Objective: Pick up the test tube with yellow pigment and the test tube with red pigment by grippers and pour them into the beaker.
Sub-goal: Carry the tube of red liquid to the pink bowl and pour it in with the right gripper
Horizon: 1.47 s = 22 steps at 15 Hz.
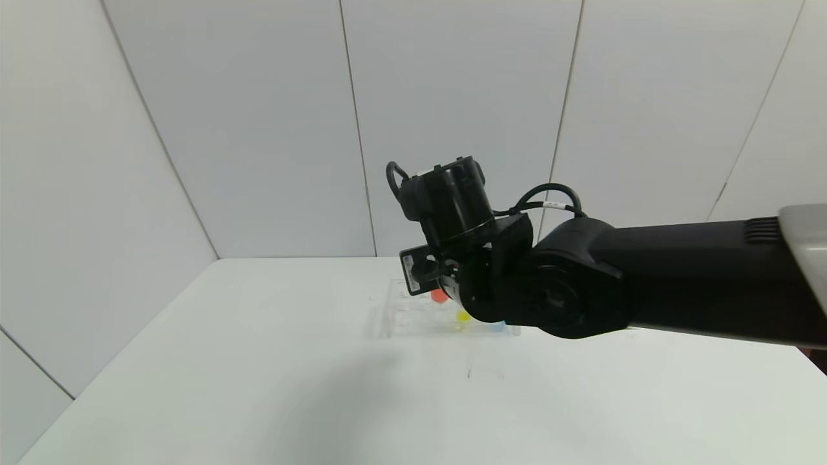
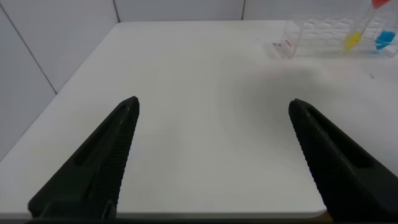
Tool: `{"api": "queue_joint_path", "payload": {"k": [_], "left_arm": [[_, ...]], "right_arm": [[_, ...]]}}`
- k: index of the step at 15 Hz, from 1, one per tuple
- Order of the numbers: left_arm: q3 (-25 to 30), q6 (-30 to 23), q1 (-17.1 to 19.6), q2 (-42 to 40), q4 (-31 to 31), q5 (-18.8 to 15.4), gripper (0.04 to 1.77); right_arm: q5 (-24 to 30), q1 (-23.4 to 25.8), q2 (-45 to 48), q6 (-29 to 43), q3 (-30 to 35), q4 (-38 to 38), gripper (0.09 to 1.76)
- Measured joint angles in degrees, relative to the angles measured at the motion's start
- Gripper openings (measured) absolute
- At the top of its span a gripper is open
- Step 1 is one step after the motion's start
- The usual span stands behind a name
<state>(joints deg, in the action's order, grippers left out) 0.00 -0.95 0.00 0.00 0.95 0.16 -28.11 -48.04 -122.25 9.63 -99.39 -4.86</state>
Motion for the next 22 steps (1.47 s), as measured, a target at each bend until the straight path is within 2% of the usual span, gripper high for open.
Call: {"api": "queue_joint_path", "payload": {"k": [4, 6, 8, 11, 15, 17, 22], "left_arm": [[0.0, 0.0, 0.0, 0.0, 0.0, 0.0, 1.72], [0.0, 0.0, 0.0, 0.0, 0.0, 0.0, 1.72], [0.0, 0.0, 0.0, 0.0, 0.0, 0.0, 1.72], [0.0, 0.0, 0.0, 0.0, 0.0, 0.0, 1.72], [0.0, 0.0, 0.0, 0.0, 0.0, 0.0, 1.72], [0.0, 0.0, 0.0, 0.0, 0.0, 0.0, 1.72], [0.0, 0.0, 0.0, 0.0, 0.0, 0.0, 1.72]], "right_arm": [[13.8, 3.6, 13.3, -5.9, 16.5, -0.1, 0.51], [19.8, 8.9, 20.3, -9.5, 23.5, -2.0, 0.51], [26.6, 16.2, 26.0, -14.1, 27.7, -5.9, 0.51], [36.2, 27.6, 31.9, -21.6, 30.6, -9.9, 0.51], [46.0, 40.7, 35.5, -38.1, 32.1, -13.4, 0.51], [47.6, 44.7, 35.6, -41.9, 32.1, -13.6, 0.51], [47.8, 49.9, 31.3, -53.1, 29.9, -13.0, 0.51]]}}
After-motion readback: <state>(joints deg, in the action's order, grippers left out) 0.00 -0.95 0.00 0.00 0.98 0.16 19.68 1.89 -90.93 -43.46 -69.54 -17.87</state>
